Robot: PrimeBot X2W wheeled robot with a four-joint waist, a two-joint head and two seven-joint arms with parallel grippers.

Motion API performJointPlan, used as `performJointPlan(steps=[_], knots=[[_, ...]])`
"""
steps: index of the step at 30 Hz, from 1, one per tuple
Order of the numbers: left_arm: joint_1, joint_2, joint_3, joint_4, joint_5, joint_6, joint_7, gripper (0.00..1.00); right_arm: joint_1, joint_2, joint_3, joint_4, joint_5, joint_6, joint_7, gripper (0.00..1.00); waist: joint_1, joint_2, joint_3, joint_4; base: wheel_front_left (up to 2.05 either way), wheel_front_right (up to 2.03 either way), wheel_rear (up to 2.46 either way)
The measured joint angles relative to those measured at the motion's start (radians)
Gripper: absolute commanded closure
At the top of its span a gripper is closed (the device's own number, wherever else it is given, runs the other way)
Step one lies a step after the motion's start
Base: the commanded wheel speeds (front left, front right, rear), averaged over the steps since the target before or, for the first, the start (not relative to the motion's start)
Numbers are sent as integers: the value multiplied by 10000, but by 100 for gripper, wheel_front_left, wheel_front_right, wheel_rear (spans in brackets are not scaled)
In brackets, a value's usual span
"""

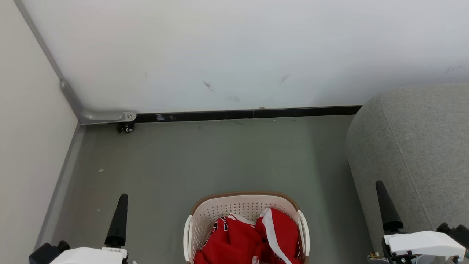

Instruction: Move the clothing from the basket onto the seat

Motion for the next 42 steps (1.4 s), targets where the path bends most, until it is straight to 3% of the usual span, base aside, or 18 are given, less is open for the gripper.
performJointPlan(steps=[10, 28, 42], knots=[[-1, 21, -307, -339, 1864, 130, -324, 0, -40, 36, 123, -132, -1496, 0, -305, 0, 12, 0, -57, 21, 0, 0, 0], [38, 205, -1049, -851, 5762, 633, -947, 0, -39, 125, 610, 38, -4669, 27, -909, 0, -126, 0, -65, 52, 0, 0, 0], [238, 320, -1607, -1024, 8502, 1166, -1446, 0, -50, 138, 675, 288, -7074, 29, -1335, 0, -151, -1, -39, 46, 0, 0, 0]])
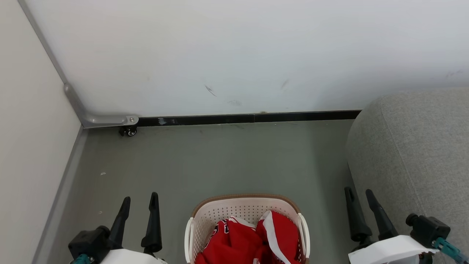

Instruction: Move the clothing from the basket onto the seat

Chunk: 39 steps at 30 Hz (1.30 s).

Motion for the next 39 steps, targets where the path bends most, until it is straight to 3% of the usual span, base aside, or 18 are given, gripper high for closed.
performJointPlan(steps=[22, 39], knots=[[291, 10, -499, 109, 3076, 694, -717, 0, -198, -6, 418, 456, -2652, 2, -508, 0, -4, 0, 32, -15, 0, 0, 0], [289, 0, -477, 539, 3057, 796, -719, 0, -216, -6, 445, 685, -2487, 4, -508, 0, -5, 0, 78, -32, 0, 0, 0]])
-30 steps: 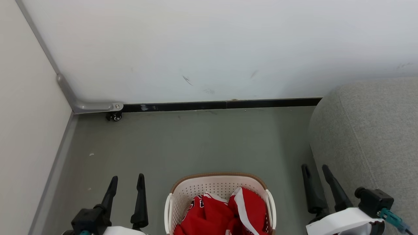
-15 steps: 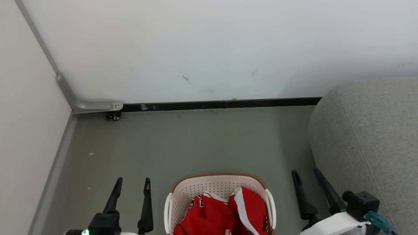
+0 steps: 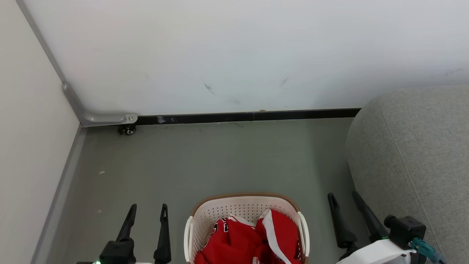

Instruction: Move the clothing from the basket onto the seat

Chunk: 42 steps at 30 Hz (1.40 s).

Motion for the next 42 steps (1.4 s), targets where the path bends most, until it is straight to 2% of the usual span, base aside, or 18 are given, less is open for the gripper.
performJointPlan(steps=[35, 42], knots=[[-242, -17, -21, 48, 12, 73, 0, 0, -217, 0, 48, 61, 115, 0, -4, 0, -2, 0, 328, -23, 0, 0, 0], [-546, 27, -104, 192, 128, -27, 0, 0, -396, -2, -90, -94, 104, 0, -10, 0, -2, 0, 575, -74, 0, 0, 0]])
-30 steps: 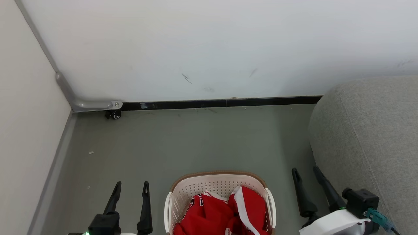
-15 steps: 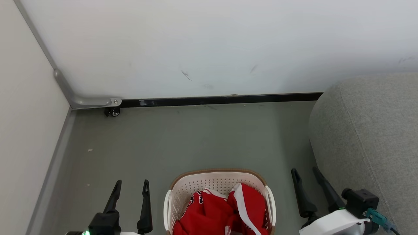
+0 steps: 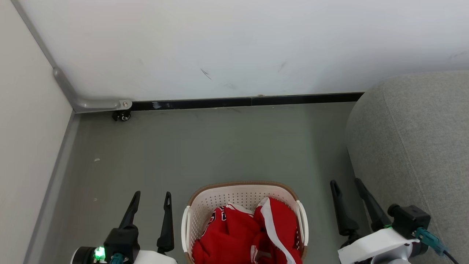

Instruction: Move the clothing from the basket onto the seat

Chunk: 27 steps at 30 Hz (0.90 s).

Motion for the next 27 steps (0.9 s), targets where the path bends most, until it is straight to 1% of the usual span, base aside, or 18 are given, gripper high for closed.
performJointPlan(steps=[4, 8, 22, 27], knots=[[-134, 4, -73, 102, 75, -6, 0, 0, -2, 0, -58, -105, -90, 0, -10, 0, 0, 0, 184, -52, 0, 0, 0], [-352, 6, -150, 219, 180, -117, 0, 0, -53, 0, -98, -219, -176, 0, -12, 0, -1, 0, 402, -118, 0, 0, 0], [-1097, 54, -385, 731, 401, -347, 0, 0, -719, -6, -84, -709, -249, 0, -98, 0, -1, 0, 1304, -444, 0, 0, 0], [-1320, 71, -435, 1001, 570, -349, 0, 0, -813, -8, -92, -805, -265, 0, -130, 0, 0, 0, 1622, -584, 0, 0, 0]])
